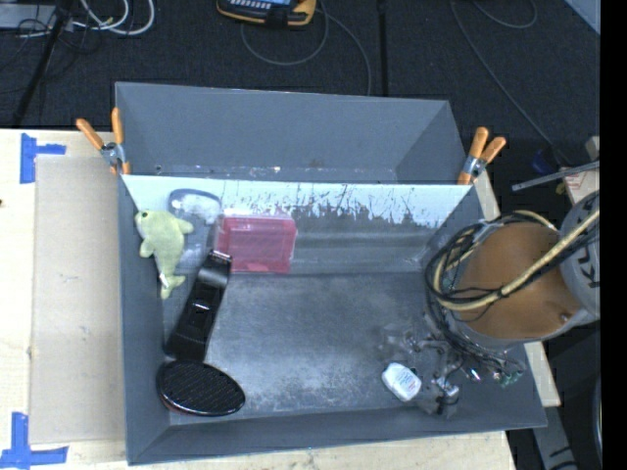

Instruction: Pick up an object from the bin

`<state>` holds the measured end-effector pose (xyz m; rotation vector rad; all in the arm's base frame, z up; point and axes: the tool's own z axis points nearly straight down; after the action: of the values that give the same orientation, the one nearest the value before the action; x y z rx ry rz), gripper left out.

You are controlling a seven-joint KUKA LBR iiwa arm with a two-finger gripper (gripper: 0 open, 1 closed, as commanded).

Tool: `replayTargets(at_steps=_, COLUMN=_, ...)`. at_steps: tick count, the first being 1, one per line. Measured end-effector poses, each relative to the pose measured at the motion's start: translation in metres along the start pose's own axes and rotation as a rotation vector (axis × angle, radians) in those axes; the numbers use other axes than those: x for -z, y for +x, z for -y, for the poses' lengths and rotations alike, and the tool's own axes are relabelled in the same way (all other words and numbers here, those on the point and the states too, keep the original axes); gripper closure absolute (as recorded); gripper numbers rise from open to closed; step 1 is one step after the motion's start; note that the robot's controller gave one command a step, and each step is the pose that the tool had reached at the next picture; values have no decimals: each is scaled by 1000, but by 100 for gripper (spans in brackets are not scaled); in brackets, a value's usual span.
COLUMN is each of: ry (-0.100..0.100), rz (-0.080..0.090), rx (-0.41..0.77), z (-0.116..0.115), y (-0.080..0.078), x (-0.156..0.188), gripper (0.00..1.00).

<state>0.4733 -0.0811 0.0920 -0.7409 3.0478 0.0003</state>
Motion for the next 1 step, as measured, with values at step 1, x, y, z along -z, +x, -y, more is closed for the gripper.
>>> replayTargets(at_steps=1, ry=5, rz=10, rx=148, z=1, y=-7, x=-20, gripper=100)
